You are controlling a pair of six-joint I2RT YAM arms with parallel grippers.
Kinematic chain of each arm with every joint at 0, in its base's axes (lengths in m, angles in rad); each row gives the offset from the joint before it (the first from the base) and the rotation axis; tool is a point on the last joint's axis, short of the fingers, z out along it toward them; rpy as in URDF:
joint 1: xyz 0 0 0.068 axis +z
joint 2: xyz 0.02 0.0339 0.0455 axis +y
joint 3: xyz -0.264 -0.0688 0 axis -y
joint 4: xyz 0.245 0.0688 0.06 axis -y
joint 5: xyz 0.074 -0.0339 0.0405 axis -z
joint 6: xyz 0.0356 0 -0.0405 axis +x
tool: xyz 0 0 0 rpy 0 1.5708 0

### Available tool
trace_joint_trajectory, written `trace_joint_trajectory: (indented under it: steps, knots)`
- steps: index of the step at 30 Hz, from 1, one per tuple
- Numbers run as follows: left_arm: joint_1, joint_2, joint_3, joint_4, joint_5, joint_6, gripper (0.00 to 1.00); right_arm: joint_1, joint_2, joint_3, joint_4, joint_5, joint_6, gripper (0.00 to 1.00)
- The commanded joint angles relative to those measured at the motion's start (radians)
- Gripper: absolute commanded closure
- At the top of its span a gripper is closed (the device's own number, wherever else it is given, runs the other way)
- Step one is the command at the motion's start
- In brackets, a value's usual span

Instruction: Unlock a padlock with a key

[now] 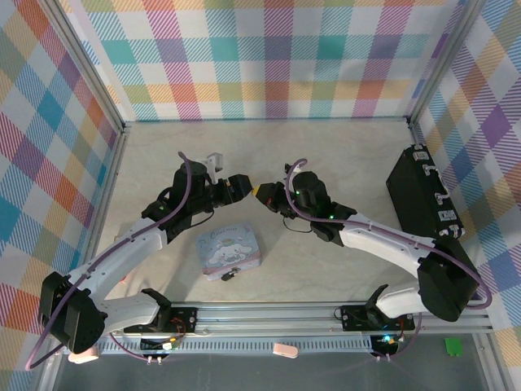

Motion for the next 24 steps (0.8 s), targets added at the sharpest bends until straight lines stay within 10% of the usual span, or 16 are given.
trace_joint_trajectory:
  steps: [1,24]
  knots:
    - [-0.006,0.002,0.040,0.003,-0.013,0.011,0.41,0.001,0.002,0.027,0.050,-0.014,0.011,1.00]
    - [-0.006,0.028,0.067,-0.025,0.018,0.009,0.80,0.007,0.018,0.034,0.041,-0.020,0.010,1.00]
